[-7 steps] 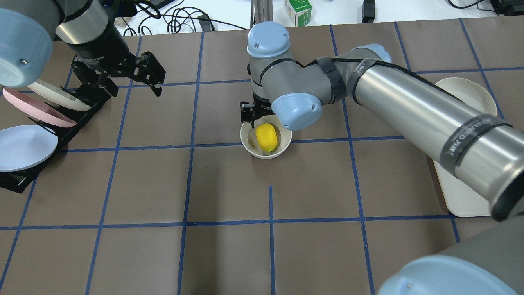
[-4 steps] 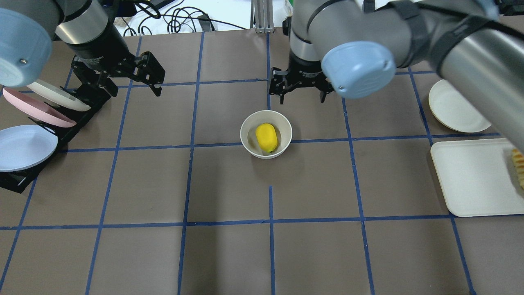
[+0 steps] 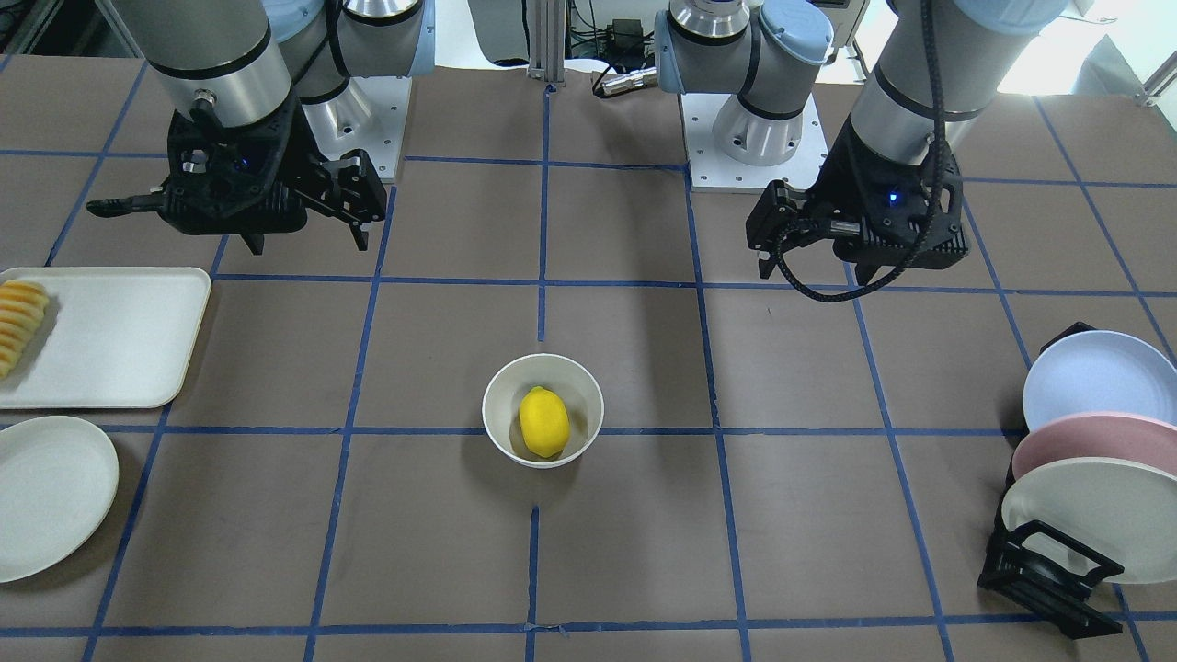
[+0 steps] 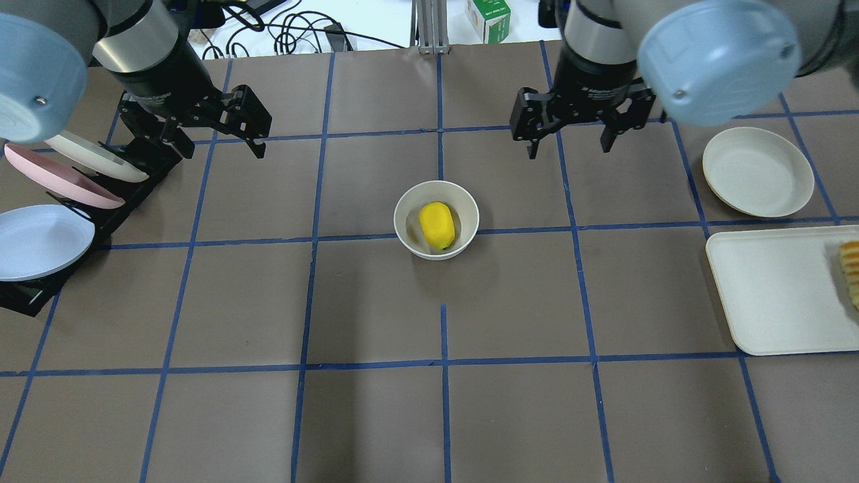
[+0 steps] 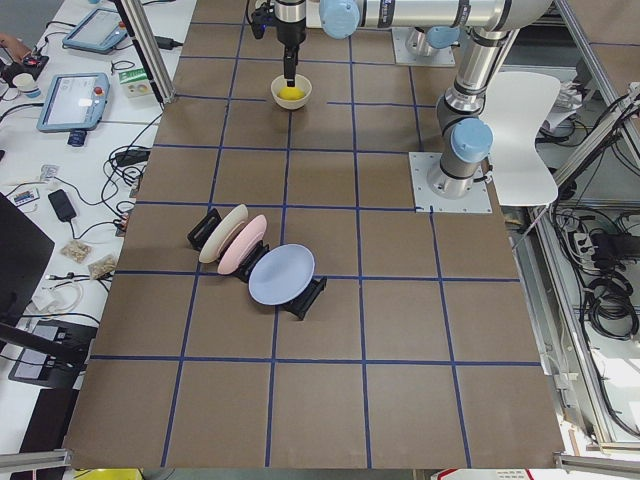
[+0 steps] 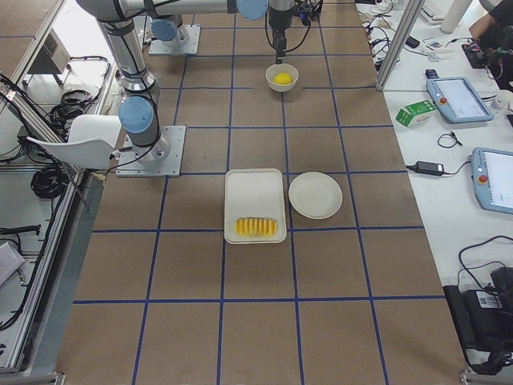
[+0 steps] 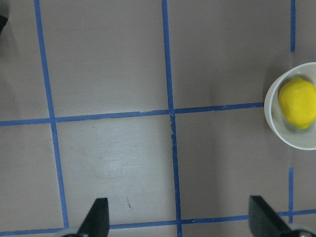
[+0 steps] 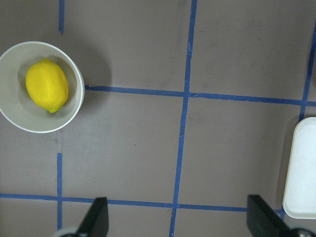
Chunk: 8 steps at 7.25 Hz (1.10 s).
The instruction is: Place bowl and put lemon in it
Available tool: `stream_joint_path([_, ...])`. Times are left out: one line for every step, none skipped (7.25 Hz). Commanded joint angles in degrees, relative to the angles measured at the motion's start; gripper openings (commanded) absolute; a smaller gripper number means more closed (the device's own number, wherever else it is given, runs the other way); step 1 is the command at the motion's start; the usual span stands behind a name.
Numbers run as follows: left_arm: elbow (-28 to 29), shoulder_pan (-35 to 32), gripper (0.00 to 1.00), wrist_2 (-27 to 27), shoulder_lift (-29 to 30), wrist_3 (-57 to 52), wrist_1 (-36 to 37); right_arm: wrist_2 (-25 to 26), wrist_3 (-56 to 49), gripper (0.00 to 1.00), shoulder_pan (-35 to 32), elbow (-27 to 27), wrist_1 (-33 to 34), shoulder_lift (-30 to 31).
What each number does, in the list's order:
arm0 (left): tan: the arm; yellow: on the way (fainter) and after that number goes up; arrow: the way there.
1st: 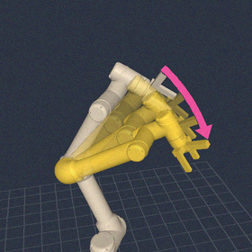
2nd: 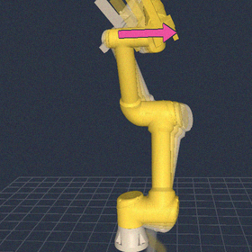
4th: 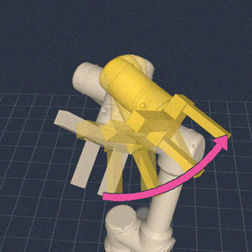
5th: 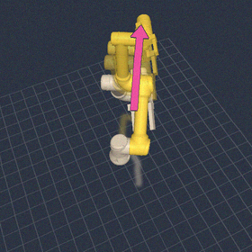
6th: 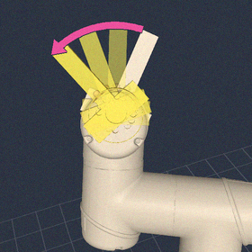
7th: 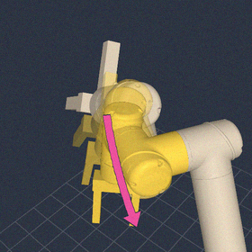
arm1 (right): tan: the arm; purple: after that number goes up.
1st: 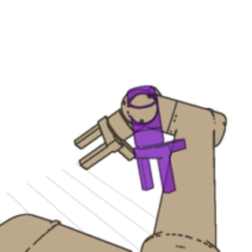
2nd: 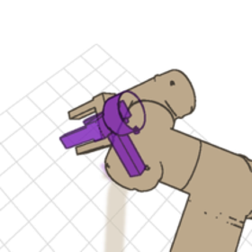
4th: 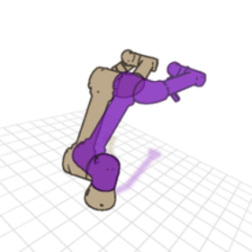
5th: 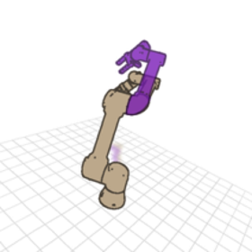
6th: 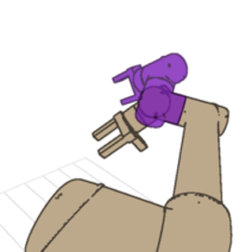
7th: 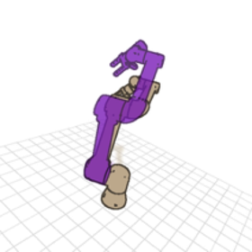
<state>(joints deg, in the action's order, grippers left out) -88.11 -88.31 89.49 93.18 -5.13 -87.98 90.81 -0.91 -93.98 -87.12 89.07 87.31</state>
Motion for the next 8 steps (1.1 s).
stream_joint_path([0.0,0.0,1.0,0.2,-0.2,-0.1,0.0,0.5,-1.0,1.0,0.8,0.0,-0.1,0.4])
stream_joint_path([-0.3,0.0,1.0,0.2,-0.7,0.0,0.0,0.2,-1.0,1.0,0.9,0.0,0.3,0.2])
stream_joint_path([-0.3,0.2,1.0,0.1,-1.0,0.0,0.0,0.1,-0.8,1.0,0.9,0.0,0.6,0.1])
stream_joint_path([-0.6,0.2,1.0,0.3,-0.8,0.0,0.2,-0.1,-0.8,1.0,0.9,0.0,0.7,0.1])
stream_joint_path([-0.2,0.2,1.0,0.1,-0.5,0.1,0.2,0.1,-0.8,1.0,0.9,0.0,0.7,0.1])
stream_joint_path([-0.3,0.2,1.0,0.1,-0.5,0.1,0.2,0.3,-1.1,1.0,1.1,0.0,0.8,0.1])
stream_joint_path([-0.3,0.2,1.0,0.1,-0.5,0.1,0.2,0.2,-0.9,1.0,1.1,0.0,0.7,0.2])
stream_joint_path([-0.3,0.2,1.0,0.1,-0.5,0.1,0.1,0.2,-0.8,1.0,1.1,0.0,0.7,0.1])
